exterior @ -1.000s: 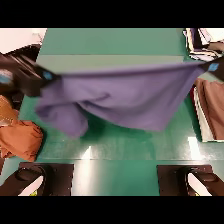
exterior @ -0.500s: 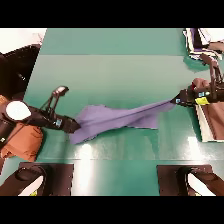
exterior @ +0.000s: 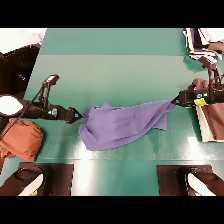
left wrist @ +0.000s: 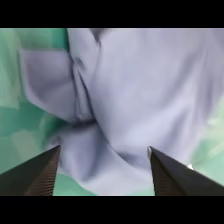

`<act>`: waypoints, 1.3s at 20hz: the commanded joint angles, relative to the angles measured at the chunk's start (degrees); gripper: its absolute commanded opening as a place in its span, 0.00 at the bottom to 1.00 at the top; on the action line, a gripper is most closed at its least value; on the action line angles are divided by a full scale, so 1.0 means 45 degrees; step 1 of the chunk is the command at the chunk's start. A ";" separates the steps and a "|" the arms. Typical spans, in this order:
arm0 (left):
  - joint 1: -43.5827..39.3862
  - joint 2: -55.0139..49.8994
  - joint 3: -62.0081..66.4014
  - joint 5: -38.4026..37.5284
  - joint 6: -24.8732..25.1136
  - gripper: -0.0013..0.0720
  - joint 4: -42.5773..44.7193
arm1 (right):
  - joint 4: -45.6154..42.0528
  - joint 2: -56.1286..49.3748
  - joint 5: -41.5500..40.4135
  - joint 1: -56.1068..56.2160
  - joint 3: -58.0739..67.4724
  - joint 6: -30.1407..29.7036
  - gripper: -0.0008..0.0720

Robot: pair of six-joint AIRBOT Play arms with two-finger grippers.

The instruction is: Fold the shirts.

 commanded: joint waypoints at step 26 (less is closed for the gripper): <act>0.0267 -0.5523 0.0364 0.0631 0.2618 0.90 -0.4954 | 0.0083 0.0005 -0.0359 0.0005 -0.0010 -0.0010 0.03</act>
